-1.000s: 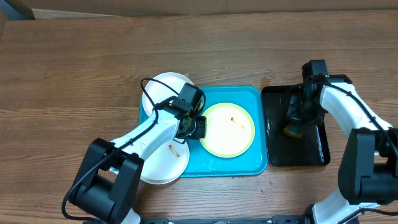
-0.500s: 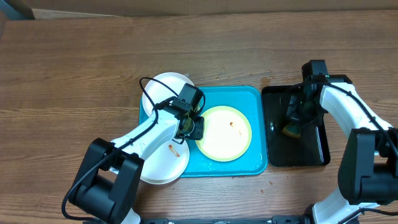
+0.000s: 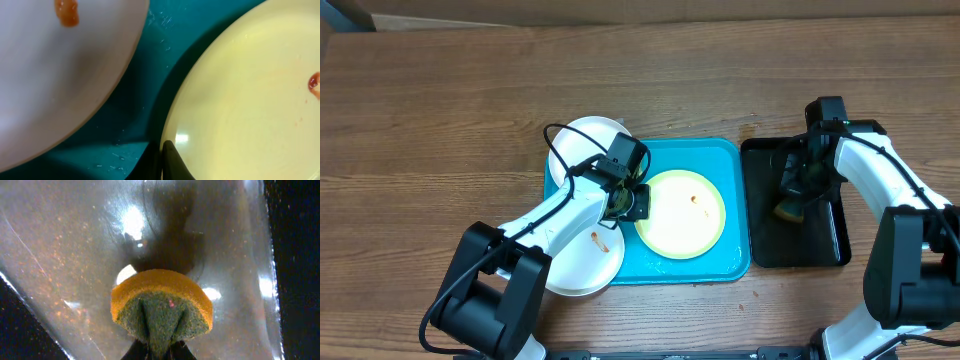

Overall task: Clean dirty plates on tray and stack at the side
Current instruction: 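Lift the sponge with the right gripper while left holds the plate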

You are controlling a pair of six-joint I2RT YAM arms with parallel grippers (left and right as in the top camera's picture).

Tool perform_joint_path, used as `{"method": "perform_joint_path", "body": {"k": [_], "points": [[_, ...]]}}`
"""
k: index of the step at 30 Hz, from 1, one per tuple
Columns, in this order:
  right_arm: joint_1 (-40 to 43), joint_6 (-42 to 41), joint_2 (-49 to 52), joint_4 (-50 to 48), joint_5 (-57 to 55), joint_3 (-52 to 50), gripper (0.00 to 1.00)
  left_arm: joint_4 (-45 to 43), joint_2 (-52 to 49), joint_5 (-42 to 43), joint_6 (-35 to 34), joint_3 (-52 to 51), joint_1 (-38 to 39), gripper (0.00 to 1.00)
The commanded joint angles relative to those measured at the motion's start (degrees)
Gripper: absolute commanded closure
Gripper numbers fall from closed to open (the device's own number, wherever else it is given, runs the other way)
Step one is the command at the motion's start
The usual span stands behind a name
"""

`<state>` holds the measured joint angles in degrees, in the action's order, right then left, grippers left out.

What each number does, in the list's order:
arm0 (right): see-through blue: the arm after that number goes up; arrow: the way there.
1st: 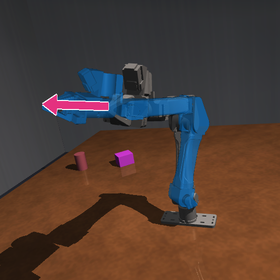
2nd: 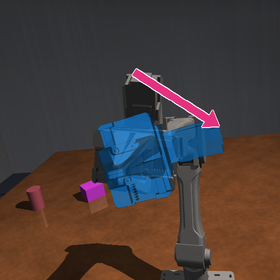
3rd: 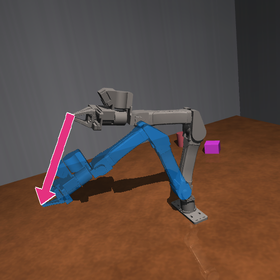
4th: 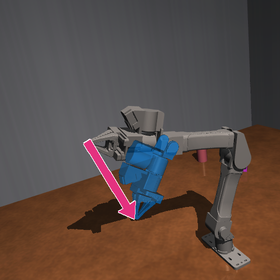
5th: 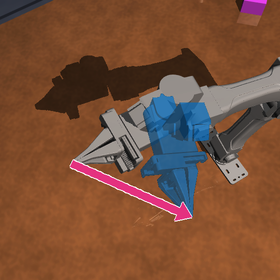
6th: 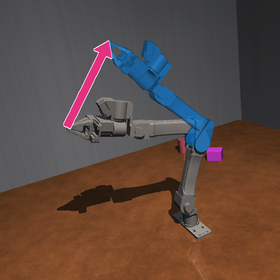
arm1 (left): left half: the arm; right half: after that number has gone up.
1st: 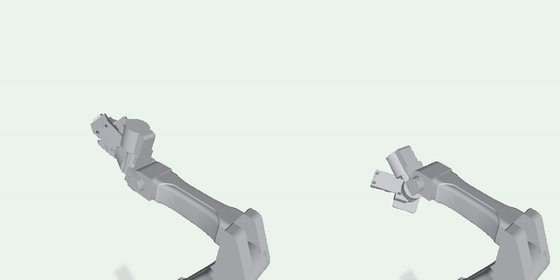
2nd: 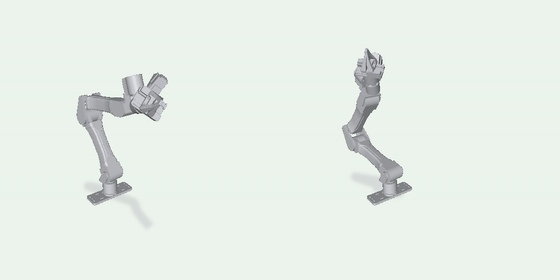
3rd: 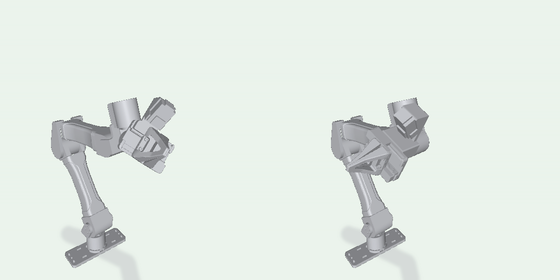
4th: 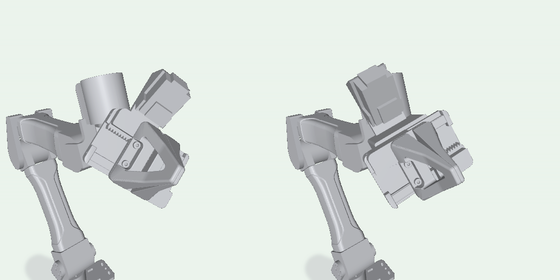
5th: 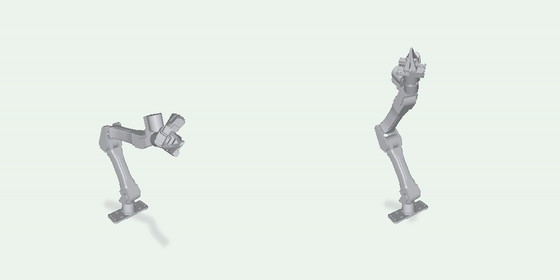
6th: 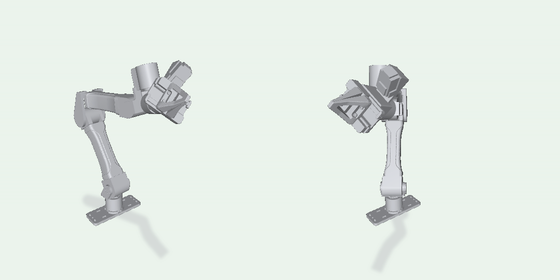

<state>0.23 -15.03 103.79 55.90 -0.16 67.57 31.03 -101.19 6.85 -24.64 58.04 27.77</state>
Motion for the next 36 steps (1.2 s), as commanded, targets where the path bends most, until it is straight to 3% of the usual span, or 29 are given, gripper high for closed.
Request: {"method": "perform_joint_path", "body": {"k": [1, 2, 5, 11, 16, 19, 26, 36], "points": [[-0.22, -1.62, -0.22, 0.68, 0.5, 1.14, 0.96, -0.66, -0.66, 0.17, 0.68, 0.2, -0.04, 0.81], [-0.26, -1.6, -0.22, 0.92, 0.48, 1.14, 0.96, -0.63, -0.66, 0.22, 0.68, 0.2, -0.04, 0.71], [-0.28, -1.79, -0.22, 1.51, 0.48, 1.11, 0.96, 0.09, -0.66, 0.85, 0.57, 0.2, -0.04, 0.68], [-0.55, -2.91, -0.2, 1.9, 0.46, 1.03, 0.96, 0.96, -0.66, 2.32, 0.13, 0.2, -0.04, 0.71], [-2.62, -0.37, -0.26, 0.48, 0.26, 1.4, 0.96, 1.14, -0.66, 1.05, -3.28, 0.2, -0.72, 0.82], [-3.87, 0.04, -0.59, 2.32, 0.2, 4.37, 0.96, 1.84, -0.66, 1.05, -3.91, 0.2, -1.88, 0.96], [-6.16, 0.09, -2.54, 10.49, -5.29, 13.03, 0.96, 2.1, -0.66, 1.09, -3.91, 0.2, -4.13, 0.96], [-7.02, -2.36, -1.81, 14.19, -8.63, 13.07, 0.96, 2.21, -0.66, 2.16, -3.87, 0.2, -4.11, 0.94]]}}
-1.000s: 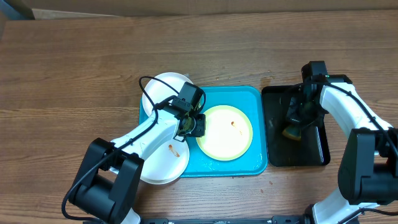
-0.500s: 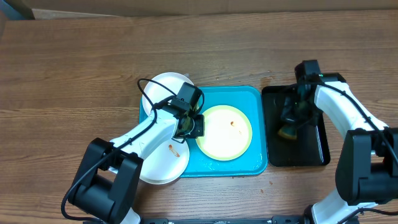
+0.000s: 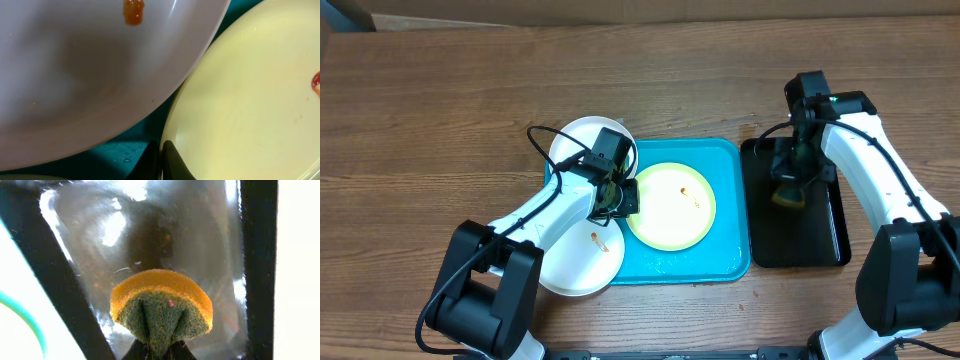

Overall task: Clean dirty plates on tray and stack at the side
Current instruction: 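Lift the sponge with the right gripper while left holds the plate, then move the sponge with the right gripper onto the yellow plate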

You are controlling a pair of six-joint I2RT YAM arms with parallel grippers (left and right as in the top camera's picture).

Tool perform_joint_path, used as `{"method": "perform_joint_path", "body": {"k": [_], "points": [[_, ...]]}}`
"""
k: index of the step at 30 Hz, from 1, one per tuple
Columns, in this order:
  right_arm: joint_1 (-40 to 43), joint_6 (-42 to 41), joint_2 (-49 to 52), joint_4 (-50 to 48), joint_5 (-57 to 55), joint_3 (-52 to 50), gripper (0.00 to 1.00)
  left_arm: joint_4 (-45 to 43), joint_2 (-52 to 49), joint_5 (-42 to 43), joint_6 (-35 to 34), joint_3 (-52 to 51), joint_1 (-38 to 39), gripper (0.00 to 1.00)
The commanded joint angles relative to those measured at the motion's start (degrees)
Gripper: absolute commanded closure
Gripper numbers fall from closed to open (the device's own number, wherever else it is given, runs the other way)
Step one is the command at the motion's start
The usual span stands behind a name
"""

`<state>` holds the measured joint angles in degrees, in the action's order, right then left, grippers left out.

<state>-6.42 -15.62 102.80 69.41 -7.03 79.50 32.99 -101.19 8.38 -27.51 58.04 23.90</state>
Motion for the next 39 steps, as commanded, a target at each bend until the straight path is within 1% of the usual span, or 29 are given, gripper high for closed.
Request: {"method": "perform_joint_path", "body": {"k": [1, 4, 7, 9, 10, 14, 18, 21, 27, 32, 37, 39], "points": [[-0.55, -1.53, -0.83, 1.44, -2.54, 1.14, 0.96, 0.22, -0.66, 0.63, -1.03, 0.2, -0.24, 0.94], [-0.61, -2.82, -0.85, 3.15, -7.04, 1.14, 0.96, 0.2, -0.66, 0.63, -1.03, 0.2, -0.24, 0.93], [-0.74, -3.43, -0.85, 2.49, -2.43, 1.14, 0.96, 0.22, -0.66, 0.63, -1.03, 0.2, -0.24, 0.93], [-0.83, -2.93, -0.92, 4.04, -5.31, 1.16, 0.96, 0.2, -0.66, 0.63, -1.03, 0.2, -0.24, 0.93], [-0.81, -4.5, -1.07, 4.24, -5.25, 1.16, 0.96, 0.22, -0.66, 0.66, -1.03, 0.2, -0.24, 0.93], [-1.38, -3.39, -1.14, 4.31, -0.83, 1.75, 0.96, 0.17, -0.66, 0.63, -1.03, 0.2, -0.22, 0.93], [-2.21, 2.16, -1.14, 4.17, 5.7, 2.89, 0.96, 0.2, -0.66, 0.63, -1.03, 0.2, -0.22, 0.92], [-3.56, 2.6, -1.14, 3.96, 8.63, 4.15, 0.96, 0.17, -0.66, 0.66, -1.05, 0.2, -0.22, 0.92], [-9.88, 2.67, -1.11, -0.66, 8.7, 4.57, 0.96, 0.17, -0.66, 0.66, -1.05, 0.2, -0.22, 0.91], [-18.21, 7.48, -0.98, -4.35, 8.37, 4.44, 0.96, 0.2, -0.66, 0.66, -1.05, 0.2, -0.22, 0.91], [-24.7, 8.7, -0.87, -7.67, -0.07, 3.06, 0.96, 0.17, -0.66, 0.66, -1.05, 0.2, -0.22, 0.9], [-26.62, 10.71, -0.83, -9.53, -1.11, 2.05, 0.96, 0.2, -0.66, 0.66, -1.05, 0.2, -0.22, 0.9]]}}
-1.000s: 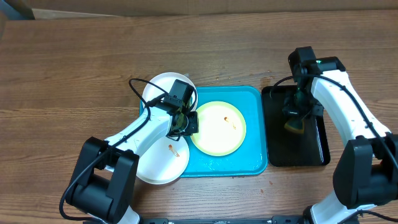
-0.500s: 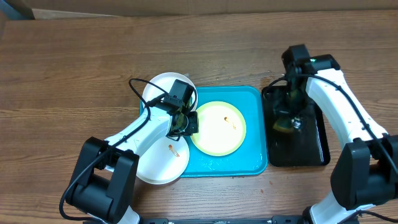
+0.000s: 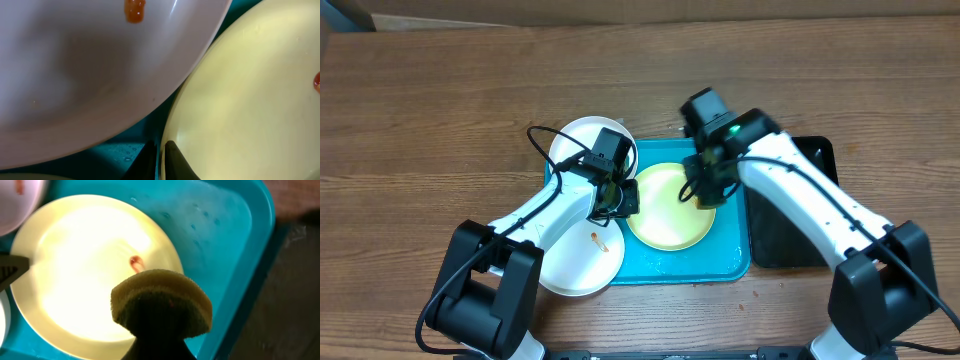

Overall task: Clean dirty plates on tray and stack at the side
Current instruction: 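Move the sponge with the right gripper onto the yellow plate, then wipe the yellow plate surface with the sponge in the right gripper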

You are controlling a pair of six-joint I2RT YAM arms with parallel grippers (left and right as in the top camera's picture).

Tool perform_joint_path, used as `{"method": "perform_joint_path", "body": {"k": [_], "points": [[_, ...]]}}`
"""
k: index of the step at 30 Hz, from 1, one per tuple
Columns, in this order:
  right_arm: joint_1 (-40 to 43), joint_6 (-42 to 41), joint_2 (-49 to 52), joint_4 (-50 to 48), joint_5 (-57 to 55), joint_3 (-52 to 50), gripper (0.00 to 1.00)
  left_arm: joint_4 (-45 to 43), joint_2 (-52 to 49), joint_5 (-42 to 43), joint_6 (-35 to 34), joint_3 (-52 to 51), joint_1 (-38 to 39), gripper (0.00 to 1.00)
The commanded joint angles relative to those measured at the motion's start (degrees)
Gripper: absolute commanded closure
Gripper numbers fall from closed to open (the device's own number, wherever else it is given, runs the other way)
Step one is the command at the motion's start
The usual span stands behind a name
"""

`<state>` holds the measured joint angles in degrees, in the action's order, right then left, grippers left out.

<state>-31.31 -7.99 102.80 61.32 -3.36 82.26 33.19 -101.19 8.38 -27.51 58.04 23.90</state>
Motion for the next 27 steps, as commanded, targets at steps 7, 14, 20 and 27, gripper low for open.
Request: {"method": "perform_joint_path", "body": {"k": [7, 14, 20, 27], "points": [[-4.04, 5.09, 0.15, -8.24, -5.33, -4.37, 0.96, 0.04, -0.66, 0.66, -1.03, 0.2, -0.22, 0.89], [-3.93, 8.52, 0.2, -13.84, -7.1, -9.55, 0.96, 0.02, -0.66, 0.66, -1.03, 0.2, -0.22, 0.88], [-3.87, 8.46, 0.2, -19.19, -7.13, -13.38, 0.93, 0.02, -0.66, 0.66, -1.03, 0.2, -0.22, 0.87], [-3.23, 8.46, 0.2, -25.75, -7.15, -17.77, 0.92, 0.07, -0.66, 0.66, -1.01, 0.2, -0.22, 0.87]]}}
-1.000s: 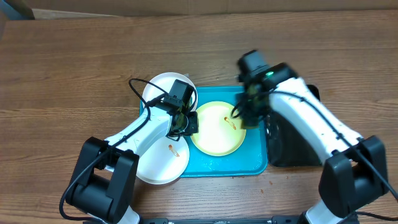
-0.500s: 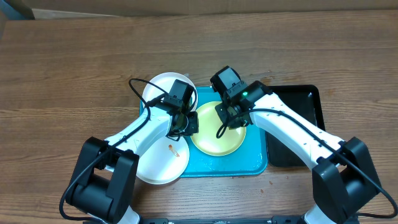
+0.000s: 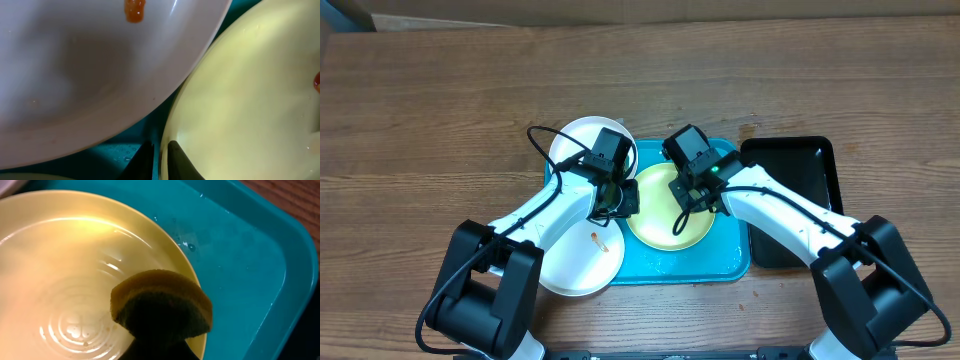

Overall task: Clean dirty plates on tray and stack at the side
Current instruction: 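Wipe the yellow plate surface with the sponge in the right gripper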

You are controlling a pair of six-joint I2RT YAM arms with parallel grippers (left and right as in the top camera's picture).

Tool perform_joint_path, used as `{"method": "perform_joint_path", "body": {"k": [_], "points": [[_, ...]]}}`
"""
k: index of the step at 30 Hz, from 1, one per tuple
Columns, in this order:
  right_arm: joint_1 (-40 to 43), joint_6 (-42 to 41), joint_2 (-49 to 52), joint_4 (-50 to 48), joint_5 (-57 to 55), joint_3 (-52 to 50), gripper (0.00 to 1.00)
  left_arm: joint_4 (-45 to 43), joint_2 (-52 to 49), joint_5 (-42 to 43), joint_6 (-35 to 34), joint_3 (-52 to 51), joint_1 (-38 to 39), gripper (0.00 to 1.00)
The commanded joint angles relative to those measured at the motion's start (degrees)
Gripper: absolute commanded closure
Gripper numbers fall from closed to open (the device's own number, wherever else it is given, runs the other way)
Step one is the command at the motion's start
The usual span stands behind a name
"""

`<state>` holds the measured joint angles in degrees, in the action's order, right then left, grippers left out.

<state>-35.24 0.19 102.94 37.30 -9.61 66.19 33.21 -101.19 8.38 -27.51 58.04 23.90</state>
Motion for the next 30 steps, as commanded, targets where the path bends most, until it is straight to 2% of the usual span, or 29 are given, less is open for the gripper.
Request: {"method": "perform_joint_path", "body": {"k": [1, 4, 12, 23, 24, 27, 30], "points": [[0.92, 0.28, 0.07, -2.58, -0.9, -2.36, 0.91, 0.04, -0.66, 0.66, -1.01, 0.2, -0.22, 0.86], [1.66, 0.28, 0.07, -4.5, -0.9, -3.72, 0.82, 0.04, -0.66, 0.66, -1.01, 0.2, -0.22, 0.86], [2.1, -2.32, 0.04, -4.07, -0.66, -2.95, 0.81, 0.26, -0.66, 0.66, -1.01, 0.2, -0.22, 0.85], [2.1, -2.32, 0.04, -2.4, -0.68, -2.69, 0.69, 0.39, -0.66, 0.63, -1.01, 0.2, -0.22, 0.82], [2.1, -2.32, 0.04, -2.25, -0.68, -2.69, 0.71, 0.39, -0.66, 0.63, -1.01, 0.2, -0.22, 0.82], [2.1, -2.32, 0.04, -1.16, -0.68, -2.71, 0.86, 0.42, -0.66, 0.63, -1.01, 0.2, -0.22, 0.81], [2.12, -2.32, 0.04, -0.24, -0.68, -2.89, 0.95, 0.42, -0.66, 0.63, -0.98, 0.2, -0.22, 0.81]]}}
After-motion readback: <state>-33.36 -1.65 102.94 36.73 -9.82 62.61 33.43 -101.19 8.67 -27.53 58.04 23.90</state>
